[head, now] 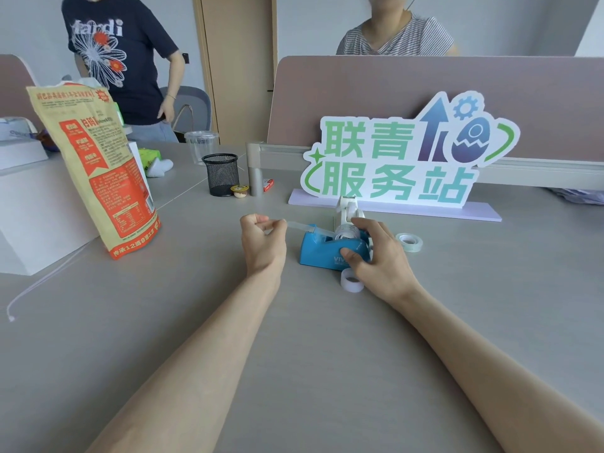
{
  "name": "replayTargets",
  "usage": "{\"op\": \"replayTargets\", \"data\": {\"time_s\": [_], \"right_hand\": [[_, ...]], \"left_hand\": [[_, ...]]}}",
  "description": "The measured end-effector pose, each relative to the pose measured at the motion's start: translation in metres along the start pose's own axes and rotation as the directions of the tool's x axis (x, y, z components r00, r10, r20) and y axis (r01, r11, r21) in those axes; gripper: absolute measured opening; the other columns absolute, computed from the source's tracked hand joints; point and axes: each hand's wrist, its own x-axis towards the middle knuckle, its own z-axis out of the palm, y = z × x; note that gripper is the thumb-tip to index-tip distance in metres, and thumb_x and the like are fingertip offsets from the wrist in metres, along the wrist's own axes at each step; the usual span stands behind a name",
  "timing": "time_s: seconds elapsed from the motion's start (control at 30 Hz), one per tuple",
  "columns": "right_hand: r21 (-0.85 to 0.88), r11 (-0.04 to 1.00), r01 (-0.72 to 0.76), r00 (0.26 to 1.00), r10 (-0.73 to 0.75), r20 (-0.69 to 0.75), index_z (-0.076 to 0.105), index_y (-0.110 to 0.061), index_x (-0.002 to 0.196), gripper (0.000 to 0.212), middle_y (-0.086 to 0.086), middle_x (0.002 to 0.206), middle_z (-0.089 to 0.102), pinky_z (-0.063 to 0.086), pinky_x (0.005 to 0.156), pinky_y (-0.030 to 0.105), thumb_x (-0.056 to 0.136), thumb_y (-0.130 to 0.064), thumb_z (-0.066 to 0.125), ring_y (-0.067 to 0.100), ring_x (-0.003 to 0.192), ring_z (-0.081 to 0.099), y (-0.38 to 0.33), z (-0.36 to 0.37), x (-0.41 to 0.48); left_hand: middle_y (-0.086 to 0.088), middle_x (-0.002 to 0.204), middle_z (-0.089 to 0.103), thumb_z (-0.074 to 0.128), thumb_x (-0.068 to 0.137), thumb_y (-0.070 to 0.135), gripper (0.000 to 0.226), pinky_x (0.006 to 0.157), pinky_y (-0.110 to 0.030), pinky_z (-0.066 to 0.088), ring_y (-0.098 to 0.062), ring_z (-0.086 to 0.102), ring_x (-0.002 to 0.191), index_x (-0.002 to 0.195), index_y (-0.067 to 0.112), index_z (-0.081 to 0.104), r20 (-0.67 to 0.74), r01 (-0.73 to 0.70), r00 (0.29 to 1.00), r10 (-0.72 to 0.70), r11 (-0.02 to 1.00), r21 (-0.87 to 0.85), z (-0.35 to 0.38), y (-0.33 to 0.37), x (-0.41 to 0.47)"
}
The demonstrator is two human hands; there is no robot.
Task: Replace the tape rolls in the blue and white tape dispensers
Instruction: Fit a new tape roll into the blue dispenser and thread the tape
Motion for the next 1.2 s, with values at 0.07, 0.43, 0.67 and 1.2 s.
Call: {"op": "replayTargets", "data": {"time_s": [0.07,0.43,0.67,1.2], "right_hand": [[0.006,1.0,-0.001,1.0,0.001,-0.004,0.049,-0.02,0.128,0.047,-0.003,0.118,0.053,0.036,0.084,0.024,0.084,-0.019,0.067,0.013,0.104,0.05,-0.0002,-0.0007,-0.0004],[0.033,0.999,-0.014,1.0,0.014,-0.007,0.051,-0.018,0.127,0.046,-0.001,0.12,0.055,0.037,0.084,0.022,0.084,-0.019,0.068,0.014,0.104,0.051,-0.0033,-0.0024,-0.001],[0.04,0.999,-0.013,1.0,0.014,-0.005,0.053,-0.018,0.125,0.044,-0.001,0.118,0.054,0.038,0.083,0.022,0.084,-0.017,0.069,0.015,0.102,0.052,-0.0054,-0.0032,-0.0014],[0.051,0.998,-0.021,1.0,0.022,-0.003,0.053,-0.02,0.123,0.043,0.001,0.118,0.055,0.042,0.084,0.025,0.084,-0.019,0.069,0.017,0.103,0.053,-0.0034,-0.0025,-0.0006]], "left_hand": [[-0.004,0.097,0.065,0.062,0.083,0.014,0.025,0.062,-0.025,0.04,-0.011,0.051,0.067,0.097,0.018,0.042,0.003,-0.005,1.0,0.005,1.0,0.021,0.0002,-0.0012,0.0008],[0.013,0.072,0.054,0.05,0.083,0.008,0.035,0.078,-0.046,0.049,-0.033,0.054,0.083,0.064,0.035,0.059,0.159,-0.306,0.951,0.266,0.884,0.353,-0.0053,-0.0051,-0.0002],[0.001,0.081,0.054,0.049,0.086,0.004,0.036,0.072,-0.035,0.044,-0.036,0.055,0.084,0.068,0.032,0.064,0.203,-0.382,0.924,0.325,0.816,0.433,-0.0054,-0.0053,-0.0003],[0.001,0.085,0.053,0.049,0.086,0.007,0.029,0.066,-0.029,0.04,-0.026,0.055,0.085,0.068,0.027,0.059,0.22,-0.35,0.936,0.276,0.799,0.488,-0.005,-0.0023,-0.0032]]}}
